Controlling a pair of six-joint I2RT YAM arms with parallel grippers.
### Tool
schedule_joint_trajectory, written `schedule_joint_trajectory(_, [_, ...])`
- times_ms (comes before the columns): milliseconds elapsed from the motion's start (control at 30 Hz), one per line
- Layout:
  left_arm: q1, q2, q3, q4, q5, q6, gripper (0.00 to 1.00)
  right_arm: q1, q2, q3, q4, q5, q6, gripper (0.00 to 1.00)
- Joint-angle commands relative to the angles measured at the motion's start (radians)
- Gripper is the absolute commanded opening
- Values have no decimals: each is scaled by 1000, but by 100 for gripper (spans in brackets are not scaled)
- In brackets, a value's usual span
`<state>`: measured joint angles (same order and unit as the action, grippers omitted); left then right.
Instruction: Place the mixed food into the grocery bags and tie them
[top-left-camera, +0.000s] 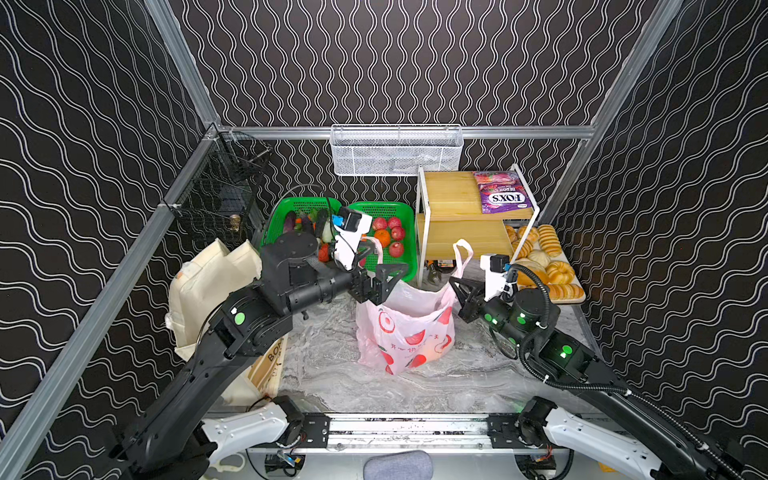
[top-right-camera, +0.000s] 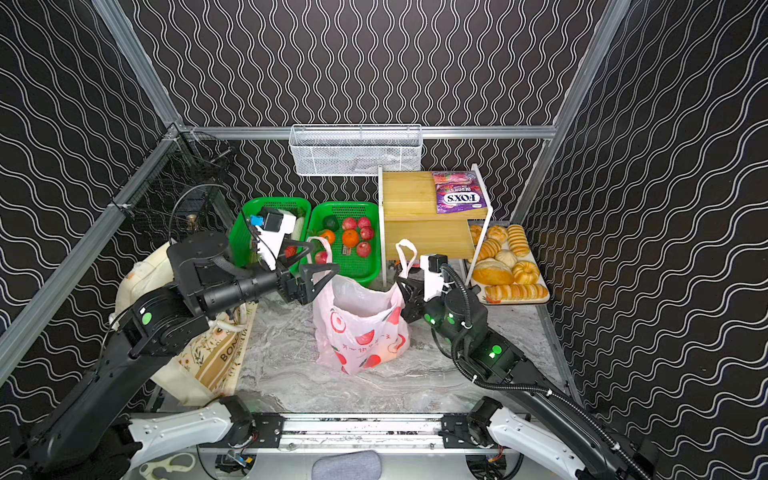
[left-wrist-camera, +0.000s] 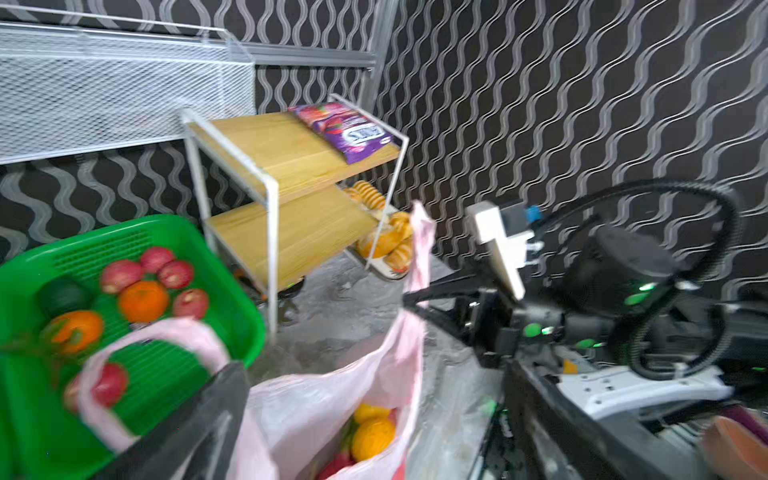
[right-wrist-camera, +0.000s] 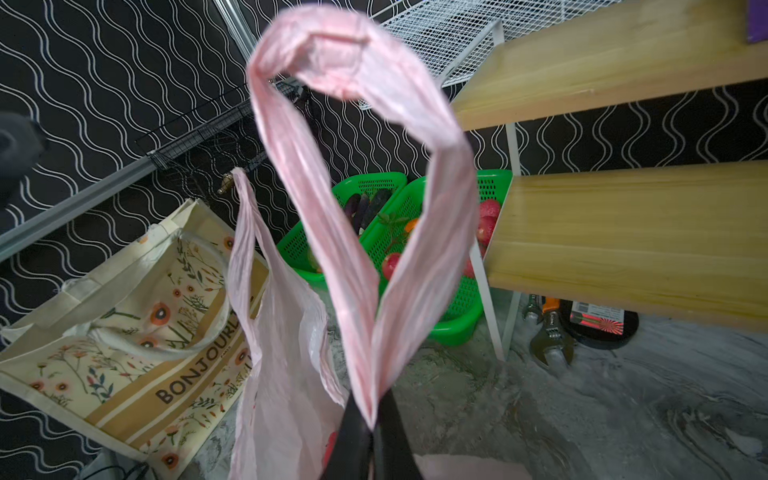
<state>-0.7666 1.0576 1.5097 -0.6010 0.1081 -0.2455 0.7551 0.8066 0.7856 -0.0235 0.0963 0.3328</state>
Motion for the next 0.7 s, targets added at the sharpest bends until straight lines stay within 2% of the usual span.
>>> schedule_joint_trajectory(0, [12, -4, -30, -114, -170, 119, 99, -23, -17, -2, -11, -50, 46, 0])
schedule_joint_trajectory(67, [39, -1, -68, -141, -166, 130, 99, -34, -23, 3, -31, -51, 41, 0])
schedule_joint_trajectory(167, [125, -5, -167, -106, -37, 133, 99, -46, -31, 4, -47, -59, 43, 0])
schedule_joint_trajectory(200, [140, -10, -208, -81, -29, 122, 99, -49, -31, 3, -49, -60, 46, 0])
schedule_joint_trajectory(367, [144, -72, -387, 77, -59, 130, 99, -56, -22, 0, -72, -60, 70, 0])
schedule_joint_trajectory(533, [144, -95, -528, 241, 27, 217, 99, -57, -12, 6, -86, -64, 72, 0])
schedule_joint_trajectory(633, [147, -79, -590, 319, 8, 276, 99, -57, -8, 12, -81, -78, 72, 0])
schedule_joint_trajectory(667, [149, -77, -620, 368, 31, 303, 99, -56, -6, 14, -81, -81, 74, 0])
